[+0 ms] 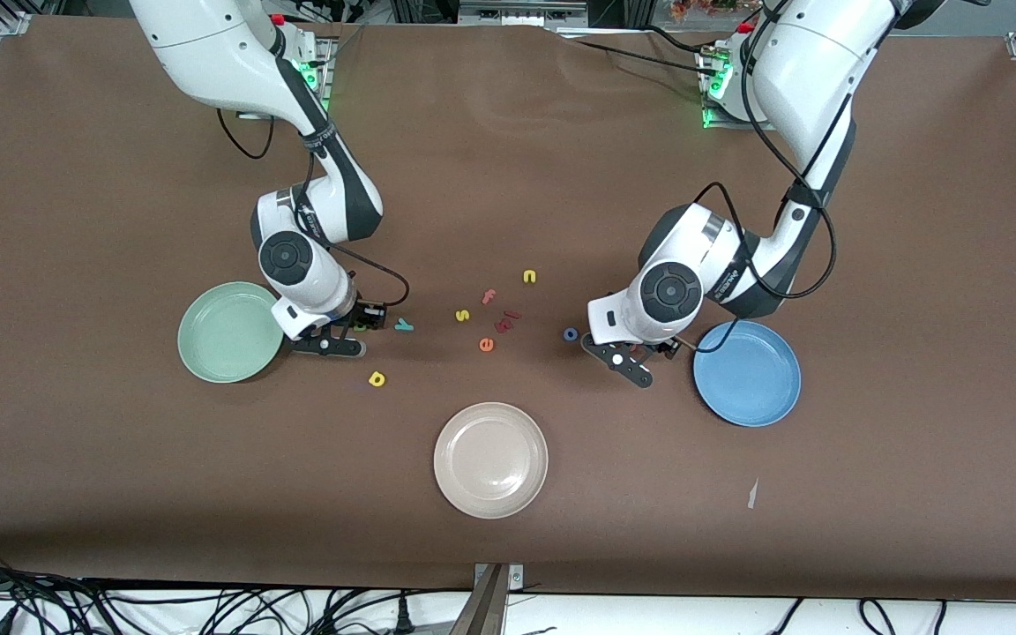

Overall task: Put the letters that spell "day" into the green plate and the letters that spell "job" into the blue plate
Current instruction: 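Grasp the green 'a' with the right gripper while the left gripper lowers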

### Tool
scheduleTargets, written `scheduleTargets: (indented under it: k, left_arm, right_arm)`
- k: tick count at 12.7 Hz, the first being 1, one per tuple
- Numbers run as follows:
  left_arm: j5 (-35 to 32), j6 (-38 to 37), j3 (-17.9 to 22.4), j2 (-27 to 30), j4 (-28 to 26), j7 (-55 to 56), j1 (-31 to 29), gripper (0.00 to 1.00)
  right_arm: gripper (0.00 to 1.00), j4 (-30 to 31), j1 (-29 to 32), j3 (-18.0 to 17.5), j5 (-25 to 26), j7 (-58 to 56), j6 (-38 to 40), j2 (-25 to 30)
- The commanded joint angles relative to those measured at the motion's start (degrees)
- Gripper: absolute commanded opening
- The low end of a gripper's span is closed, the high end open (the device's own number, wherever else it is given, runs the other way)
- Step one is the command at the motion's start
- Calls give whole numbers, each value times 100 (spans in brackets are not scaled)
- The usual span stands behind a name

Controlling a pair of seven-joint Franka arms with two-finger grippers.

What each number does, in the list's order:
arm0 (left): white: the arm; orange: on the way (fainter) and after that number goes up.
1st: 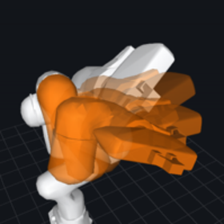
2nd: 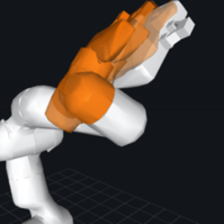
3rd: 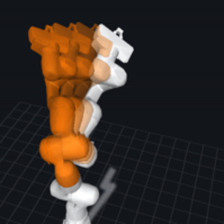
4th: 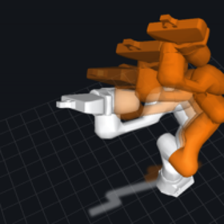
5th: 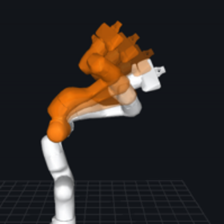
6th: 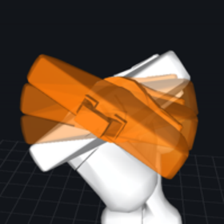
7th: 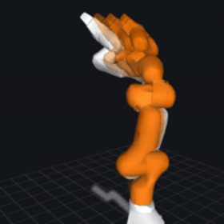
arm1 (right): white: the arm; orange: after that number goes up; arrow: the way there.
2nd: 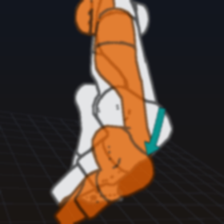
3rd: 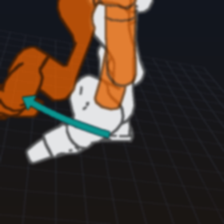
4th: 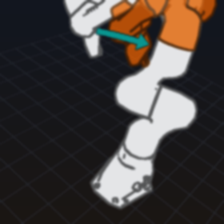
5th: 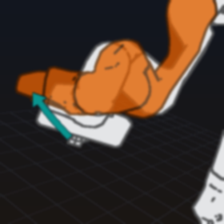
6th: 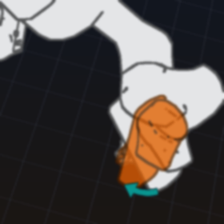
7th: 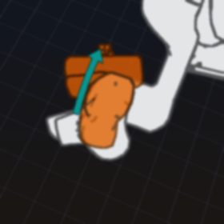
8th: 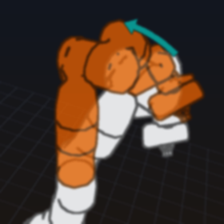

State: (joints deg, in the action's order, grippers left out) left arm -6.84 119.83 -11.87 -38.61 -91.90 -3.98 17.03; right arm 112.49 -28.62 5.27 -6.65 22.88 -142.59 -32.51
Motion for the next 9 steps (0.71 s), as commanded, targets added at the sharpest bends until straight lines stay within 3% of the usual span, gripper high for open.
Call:
scheduleTargets:
  k: [1,9]
  left_arm:
    - [-107,591,10,64,-503,-120,-50,100]
    - [-362,1234,18,-76,-724,-463,-103,99]
  right_arm:
    - [44,89,15,1,-56,-196,-111,25]
    - [30,71,41,1,-56,-284,-111,25]
